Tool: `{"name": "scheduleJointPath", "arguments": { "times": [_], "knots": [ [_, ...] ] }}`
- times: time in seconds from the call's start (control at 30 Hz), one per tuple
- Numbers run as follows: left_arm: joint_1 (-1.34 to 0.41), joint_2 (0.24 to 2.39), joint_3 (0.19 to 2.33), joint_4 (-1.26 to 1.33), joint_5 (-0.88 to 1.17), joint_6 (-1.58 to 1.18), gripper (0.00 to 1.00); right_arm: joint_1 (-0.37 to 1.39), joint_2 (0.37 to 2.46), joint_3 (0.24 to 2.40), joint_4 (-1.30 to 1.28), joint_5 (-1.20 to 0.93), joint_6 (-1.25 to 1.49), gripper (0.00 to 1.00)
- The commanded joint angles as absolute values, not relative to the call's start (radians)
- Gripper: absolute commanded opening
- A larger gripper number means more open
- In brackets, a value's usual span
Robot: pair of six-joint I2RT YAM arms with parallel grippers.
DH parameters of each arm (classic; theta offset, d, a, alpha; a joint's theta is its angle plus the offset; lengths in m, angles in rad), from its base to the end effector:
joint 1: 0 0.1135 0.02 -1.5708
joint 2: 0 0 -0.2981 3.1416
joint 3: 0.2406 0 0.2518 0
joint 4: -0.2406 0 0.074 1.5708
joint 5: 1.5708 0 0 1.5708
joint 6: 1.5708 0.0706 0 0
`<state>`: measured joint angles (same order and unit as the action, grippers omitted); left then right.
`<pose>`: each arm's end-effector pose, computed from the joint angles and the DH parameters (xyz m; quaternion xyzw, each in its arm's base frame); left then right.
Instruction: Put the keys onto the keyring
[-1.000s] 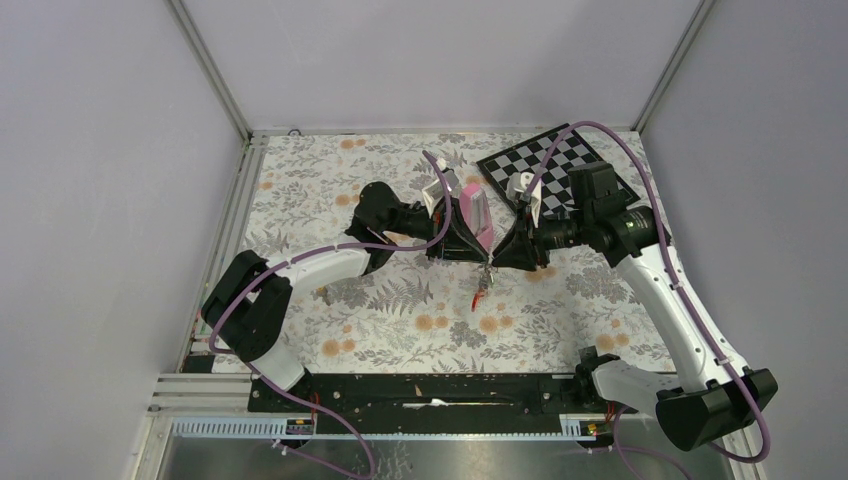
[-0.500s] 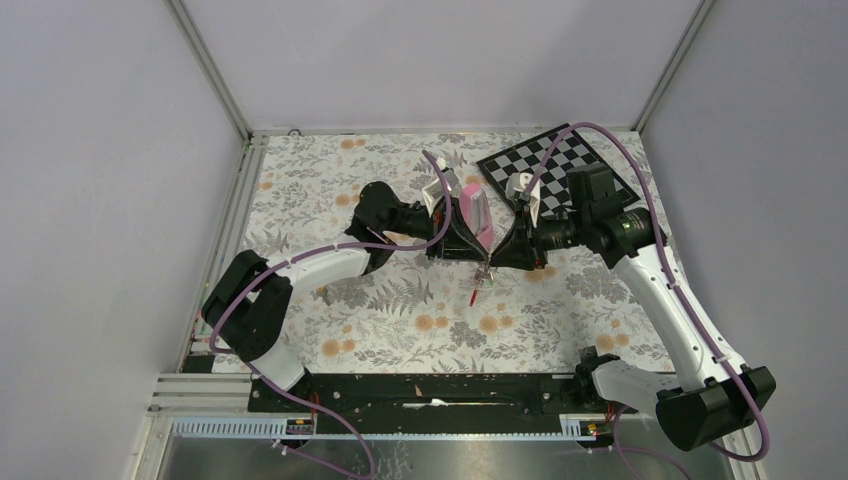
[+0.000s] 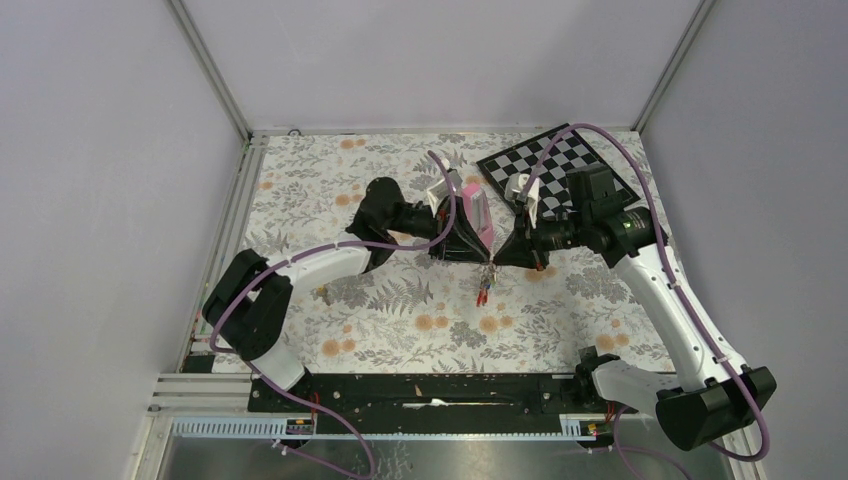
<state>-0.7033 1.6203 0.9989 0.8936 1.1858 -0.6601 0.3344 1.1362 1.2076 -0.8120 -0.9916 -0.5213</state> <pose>0.2363 -0.2862 0.3447 0.4558 0.4917 -0.6786 0.3000 0.1858 0.1271 0.3852 -0.5085 0.6527 0.4003 0.3938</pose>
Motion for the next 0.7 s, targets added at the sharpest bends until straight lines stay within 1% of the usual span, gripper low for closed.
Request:
{"name": "scheduleJointPath", "arguments": {
  "times": [0.0, 0.07, 0.1, 0.17, 0.23, 0.33, 0.53, 0.67],
  "knots": [
    [-0.683, 1.578, 1.136, 0.477, 1.183, -0.347, 0.30, 0.338, 1.147, 1.299, -0.894, -0.830, -0.571, 0.00],
    [-0.683, 1.586, 1.243, 0.184, 1.153, -0.127, 0.38, 0.351, 1.167, 1.322, -0.943, -0.778, -0.588, 0.00],
    [-0.682, 1.592, 1.288, 0.082, 1.144, -0.039, 0.41, 0.360, 1.177, 1.333, -0.963, -0.750, -0.595, 0.00],
    [-0.683, 1.601, 1.338, 0.005, 1.138, 0.046, 0.47, 0.372, 1.193, 1.356, -1.000, -0.703, -0.608, 0.00],
    [-0.684, 1.607, 1.354, 0.002, 1.141, 0.060, 0.52, 0.378, 1.205, 1.378, -1.024, -0.657, -0.620, 0.00],
    [-0.692, 1.622, 1.358, 0.002, 1.141, 0.061, 0.56, 0.389, 1.228, 1.432, -1.081, -0.602, -0.650, 0.00],
    [-0.720, 1.645, 1.329, 0.045, 1.141, 0.061, 0.58, 0.428, 1.284, 1.562, -1.232, -0.513, -0.726, 0.00],
    [-0.736, 1.659, 1.329, 0.073, 1.142, 0.052, 0.57, 0.439, 1.293, 1.588, -1.287, -0.472, -0.774, 0.00]
  ]
}}
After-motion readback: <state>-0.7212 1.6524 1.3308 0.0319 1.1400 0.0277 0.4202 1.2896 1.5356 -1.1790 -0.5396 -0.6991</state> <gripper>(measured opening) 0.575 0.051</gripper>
